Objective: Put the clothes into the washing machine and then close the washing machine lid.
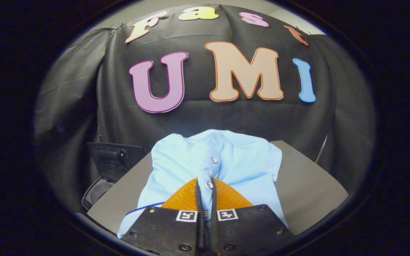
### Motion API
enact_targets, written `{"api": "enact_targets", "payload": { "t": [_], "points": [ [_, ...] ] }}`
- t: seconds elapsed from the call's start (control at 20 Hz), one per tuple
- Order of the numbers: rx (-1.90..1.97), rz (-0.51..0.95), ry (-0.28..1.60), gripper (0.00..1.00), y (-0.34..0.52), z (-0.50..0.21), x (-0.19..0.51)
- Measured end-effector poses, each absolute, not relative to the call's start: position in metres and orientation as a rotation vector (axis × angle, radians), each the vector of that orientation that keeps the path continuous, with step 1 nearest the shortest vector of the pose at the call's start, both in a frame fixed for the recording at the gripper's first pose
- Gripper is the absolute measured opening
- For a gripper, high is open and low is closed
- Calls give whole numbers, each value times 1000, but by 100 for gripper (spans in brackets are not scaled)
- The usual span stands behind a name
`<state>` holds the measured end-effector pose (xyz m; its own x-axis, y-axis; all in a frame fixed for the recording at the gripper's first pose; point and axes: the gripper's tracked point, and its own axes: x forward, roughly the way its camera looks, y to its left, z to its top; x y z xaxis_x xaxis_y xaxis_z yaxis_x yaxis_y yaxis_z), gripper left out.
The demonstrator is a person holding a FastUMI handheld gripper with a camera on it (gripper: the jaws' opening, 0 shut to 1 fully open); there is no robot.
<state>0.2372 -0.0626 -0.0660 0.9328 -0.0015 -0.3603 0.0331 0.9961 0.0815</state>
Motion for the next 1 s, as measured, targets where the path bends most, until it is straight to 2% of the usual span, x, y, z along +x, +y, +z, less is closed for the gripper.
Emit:
{"api": "enact_targets", "payload": {
  "t": [0.6,1.0],
  "points": [
    [131,-54,299,2,-60,-55,239],
    [192,21,222,2,-17,-12,236]
  ]
}}
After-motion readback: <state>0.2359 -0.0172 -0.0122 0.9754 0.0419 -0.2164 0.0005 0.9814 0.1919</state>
